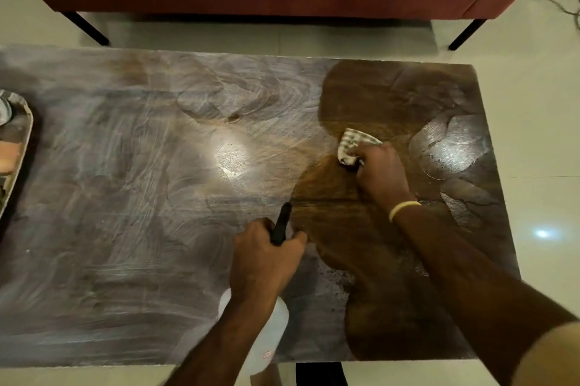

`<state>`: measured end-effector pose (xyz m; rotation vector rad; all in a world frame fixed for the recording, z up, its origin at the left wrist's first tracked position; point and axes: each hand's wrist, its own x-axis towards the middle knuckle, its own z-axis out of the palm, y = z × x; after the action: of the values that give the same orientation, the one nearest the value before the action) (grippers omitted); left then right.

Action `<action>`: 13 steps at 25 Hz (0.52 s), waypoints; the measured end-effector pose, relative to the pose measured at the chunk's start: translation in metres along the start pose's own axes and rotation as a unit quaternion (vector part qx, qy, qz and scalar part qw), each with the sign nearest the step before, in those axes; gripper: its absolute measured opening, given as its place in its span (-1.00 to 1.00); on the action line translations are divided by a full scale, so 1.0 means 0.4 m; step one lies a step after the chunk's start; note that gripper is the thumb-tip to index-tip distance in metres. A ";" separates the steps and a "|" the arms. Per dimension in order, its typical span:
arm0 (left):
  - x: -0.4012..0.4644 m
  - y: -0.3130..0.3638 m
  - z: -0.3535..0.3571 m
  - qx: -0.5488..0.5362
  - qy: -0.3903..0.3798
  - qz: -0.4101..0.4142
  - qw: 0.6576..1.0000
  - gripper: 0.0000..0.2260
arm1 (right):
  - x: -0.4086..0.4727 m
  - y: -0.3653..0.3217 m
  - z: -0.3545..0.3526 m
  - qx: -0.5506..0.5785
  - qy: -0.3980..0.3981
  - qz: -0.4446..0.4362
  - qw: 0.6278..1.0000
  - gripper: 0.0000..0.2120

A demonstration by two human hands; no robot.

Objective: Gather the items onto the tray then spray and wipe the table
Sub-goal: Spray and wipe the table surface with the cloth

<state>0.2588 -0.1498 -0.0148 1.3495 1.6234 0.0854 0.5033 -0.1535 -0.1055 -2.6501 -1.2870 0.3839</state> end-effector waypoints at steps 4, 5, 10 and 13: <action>0.007 0.025 -0.003 -0.019 0.025 -0.010 0.999 -0.72 | -0.131 -0.107 0.039 0.023 -0.104 -0.157 0.982 -0.64; 0.008 0.031 -0.008 -0.020 0.027 -0.014 0.999 -0.70 | -0.209 -0.091 0.036 0.020 -0.132 -0.219 0.966 -0.65; 0.025 0.045 -0.006 -0.022 0.051 -0.021 0.998 -0.67 | -0.064 0.056 -0.021 0.036 -0.080 -0.099 0.991 -0.58; 0.037 0.061 0.016 -0.049 0.051 -0.044 0.997 -0.74 | 0.131 -0.041 -0.016 0.022 -0.015 -0.041 0.999 -0.62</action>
<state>0.2820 -0.1324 -0.0129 1.2142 1.7391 0.1823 0.5240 -0.1024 -0.1032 -2.5552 -1.3735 0.4377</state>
